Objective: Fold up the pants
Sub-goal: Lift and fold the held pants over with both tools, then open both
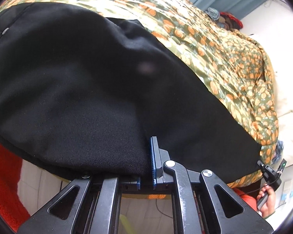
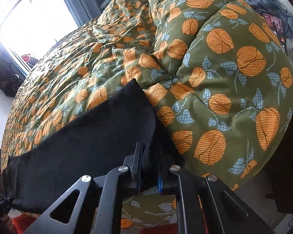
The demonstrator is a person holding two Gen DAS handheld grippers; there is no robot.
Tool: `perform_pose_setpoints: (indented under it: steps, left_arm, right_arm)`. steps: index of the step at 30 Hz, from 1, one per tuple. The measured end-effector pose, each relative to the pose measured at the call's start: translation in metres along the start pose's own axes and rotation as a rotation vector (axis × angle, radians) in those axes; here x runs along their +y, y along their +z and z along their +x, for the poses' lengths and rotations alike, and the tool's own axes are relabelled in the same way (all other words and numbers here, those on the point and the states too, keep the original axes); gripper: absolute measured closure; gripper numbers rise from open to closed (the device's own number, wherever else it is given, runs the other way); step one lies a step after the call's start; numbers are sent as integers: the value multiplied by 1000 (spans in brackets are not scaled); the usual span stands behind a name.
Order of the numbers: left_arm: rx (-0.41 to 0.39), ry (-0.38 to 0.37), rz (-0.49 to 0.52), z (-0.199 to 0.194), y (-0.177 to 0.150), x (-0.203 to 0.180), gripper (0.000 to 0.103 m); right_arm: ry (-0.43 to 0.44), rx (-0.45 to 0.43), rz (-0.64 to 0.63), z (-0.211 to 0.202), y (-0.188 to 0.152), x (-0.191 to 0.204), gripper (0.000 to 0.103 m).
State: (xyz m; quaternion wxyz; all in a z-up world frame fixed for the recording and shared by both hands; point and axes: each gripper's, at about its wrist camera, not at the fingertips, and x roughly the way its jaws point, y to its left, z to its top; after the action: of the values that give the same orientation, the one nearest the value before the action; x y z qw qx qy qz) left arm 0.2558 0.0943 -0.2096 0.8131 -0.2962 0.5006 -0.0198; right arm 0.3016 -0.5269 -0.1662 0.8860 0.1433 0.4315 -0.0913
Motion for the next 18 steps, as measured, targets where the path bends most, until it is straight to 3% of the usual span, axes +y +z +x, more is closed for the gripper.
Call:
perform_pose_setpoints:
  steps: [10,14,18]
  left_arm:
    - [6,-5,3,-2,-1,0,94]
    - [2,-67,-95,-10,0,16,82]
    - [-43,-96,-158,-26,0,36,81]
  right_arm:
    - [-10,14,19,9,-1,2,91]
    - [-3,15,24,9,-2,1,91]
    - [-2,15,25,9,-2,0,91]
